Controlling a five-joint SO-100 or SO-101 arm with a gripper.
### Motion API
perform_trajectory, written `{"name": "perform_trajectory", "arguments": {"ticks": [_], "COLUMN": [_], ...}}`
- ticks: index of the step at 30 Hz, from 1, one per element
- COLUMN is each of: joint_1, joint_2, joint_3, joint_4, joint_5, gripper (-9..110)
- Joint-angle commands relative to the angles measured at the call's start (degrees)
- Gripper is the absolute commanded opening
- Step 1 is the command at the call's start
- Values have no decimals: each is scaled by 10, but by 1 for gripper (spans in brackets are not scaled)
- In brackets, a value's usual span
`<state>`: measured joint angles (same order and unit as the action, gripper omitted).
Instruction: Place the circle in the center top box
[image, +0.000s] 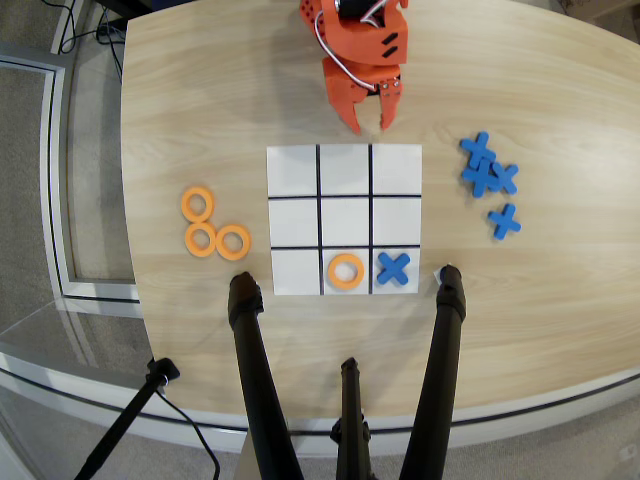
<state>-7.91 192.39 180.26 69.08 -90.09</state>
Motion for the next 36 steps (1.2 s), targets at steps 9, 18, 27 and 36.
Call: {"name": "perform_trajectory", "arguments": {"ticks": [9,18,27,36], "joint_1": [183,608,913,944], "joint_2": [-1,22,22,20], "joint_3": [33,33,33,33], "joint_4": [45,53,53,53], "joint_5": [-17,-15,-15,-15], "gripper": [0,0,0,0]}}
